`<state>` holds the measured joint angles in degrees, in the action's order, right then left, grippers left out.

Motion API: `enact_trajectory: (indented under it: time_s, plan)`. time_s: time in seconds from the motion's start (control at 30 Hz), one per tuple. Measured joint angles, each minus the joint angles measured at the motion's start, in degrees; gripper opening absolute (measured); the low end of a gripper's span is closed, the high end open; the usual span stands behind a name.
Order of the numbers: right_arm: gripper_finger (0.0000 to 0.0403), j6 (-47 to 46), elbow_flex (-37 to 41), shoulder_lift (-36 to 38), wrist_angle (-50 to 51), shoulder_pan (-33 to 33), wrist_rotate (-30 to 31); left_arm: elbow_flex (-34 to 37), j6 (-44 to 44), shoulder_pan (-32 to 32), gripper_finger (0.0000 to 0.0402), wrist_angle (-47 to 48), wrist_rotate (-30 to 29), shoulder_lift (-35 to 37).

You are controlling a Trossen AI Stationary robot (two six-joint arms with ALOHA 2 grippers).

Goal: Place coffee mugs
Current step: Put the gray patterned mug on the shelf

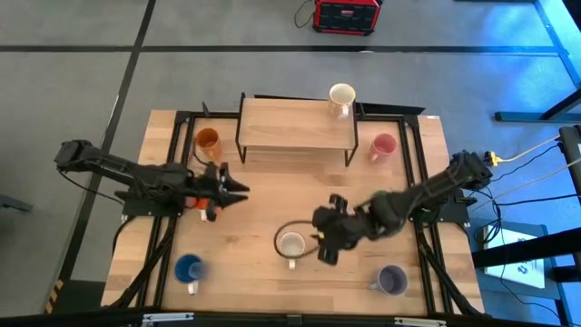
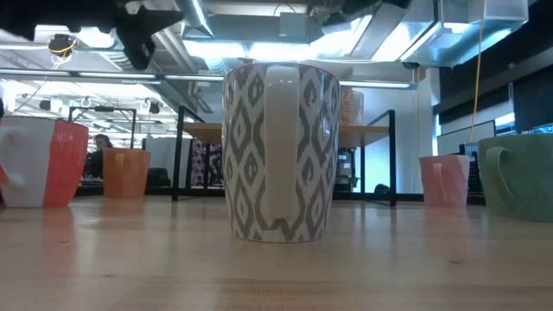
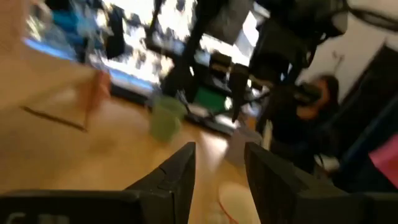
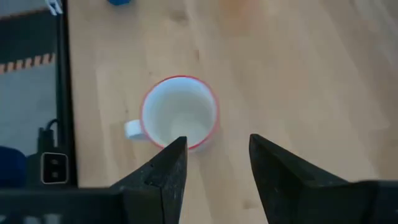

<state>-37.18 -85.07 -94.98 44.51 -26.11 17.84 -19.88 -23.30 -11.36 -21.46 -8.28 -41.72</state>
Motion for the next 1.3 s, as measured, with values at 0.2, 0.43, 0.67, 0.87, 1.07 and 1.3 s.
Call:
enact_trajectory:
  time_s: [0.2, 0.43, 0.67, 0.87, 1.07, 1.3]
  plan:
    - [0.016, -6.18, 5.13, -0.02, -7.91, -6.7, 6.9, -11.25, 1.17, -4.13, 0.0131, 13.46, 0.33, -10.89]
    - [0.016, -10.43, 9.49, -2.98, -22.29, -13.43, 8.73, -18.78, -0.91, -8.87, 0.0131, 21.07, 0.31, -19.74]
    - [0.016, -14.19, 9.78, -10.2, -28.81, -16.87, 11.71, -19.85, -6.26, -12.91, 0.0131, 21.1, -1.92, -28.37]
    - [0.016, -20.04, 9.78, -14.93, -27.17, -14.74, 13.6, -19.85, -11.91, -14.37, 0.0131, 19.5, -5.47, -36.06]
    - [0.016, -21.52, 9.74, -15.68, -25.34, -9.56, 13.64, -19.84, -12.16, -14.27, 0.0131, 12.85, -7.87, -42.34]
    - [0.016, -21.07, 9.74, -15.66, -20.94, -5.46, 9.57, -19.82, -10.77, -14.18, 0.0131, 4.44, -6.63, -47.78]
